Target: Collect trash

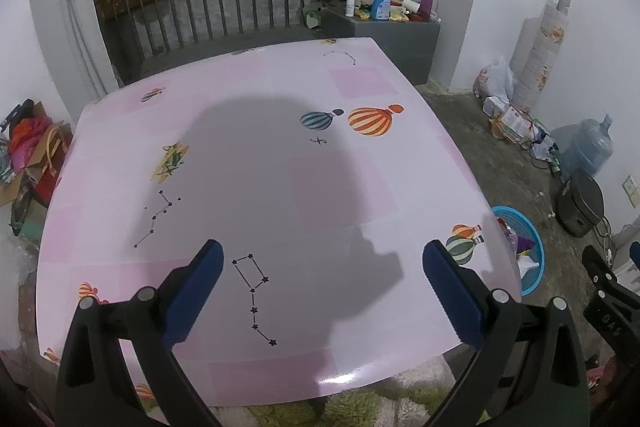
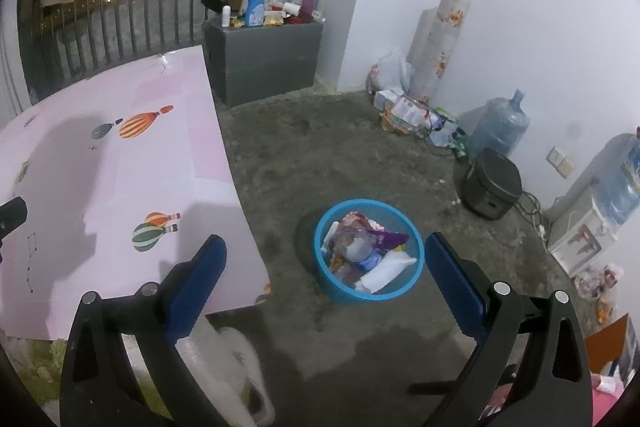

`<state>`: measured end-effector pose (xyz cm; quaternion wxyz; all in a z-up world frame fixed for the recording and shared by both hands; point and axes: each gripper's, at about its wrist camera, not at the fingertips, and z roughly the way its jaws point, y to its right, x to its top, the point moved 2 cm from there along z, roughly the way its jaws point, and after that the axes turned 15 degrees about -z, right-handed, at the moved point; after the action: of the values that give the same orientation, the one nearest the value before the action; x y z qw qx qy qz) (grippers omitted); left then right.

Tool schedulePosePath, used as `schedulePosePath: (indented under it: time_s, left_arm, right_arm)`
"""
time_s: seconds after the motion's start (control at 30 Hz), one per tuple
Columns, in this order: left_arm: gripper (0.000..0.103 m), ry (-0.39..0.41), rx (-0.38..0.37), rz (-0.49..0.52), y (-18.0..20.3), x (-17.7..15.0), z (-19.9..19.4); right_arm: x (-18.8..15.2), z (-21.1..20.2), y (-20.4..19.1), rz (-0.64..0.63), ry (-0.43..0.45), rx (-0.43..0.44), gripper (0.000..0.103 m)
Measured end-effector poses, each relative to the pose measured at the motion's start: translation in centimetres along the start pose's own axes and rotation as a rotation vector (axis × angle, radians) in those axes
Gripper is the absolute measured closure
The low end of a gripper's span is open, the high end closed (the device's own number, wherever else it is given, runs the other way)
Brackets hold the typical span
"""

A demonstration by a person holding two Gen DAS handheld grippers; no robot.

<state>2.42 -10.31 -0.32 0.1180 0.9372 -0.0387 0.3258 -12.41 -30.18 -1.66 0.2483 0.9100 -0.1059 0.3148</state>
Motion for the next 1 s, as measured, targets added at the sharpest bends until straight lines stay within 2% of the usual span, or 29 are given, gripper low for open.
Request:
schedulePosePath:
  time_s: [1.0]
  left_arm:
    - [0.005,-0.004,0.007,-0.010,-0.51,0.35,0.05]
  right_arm:
    - [0.29,-0.04,-0.61,-0.010,0.004,0.016,0.008]
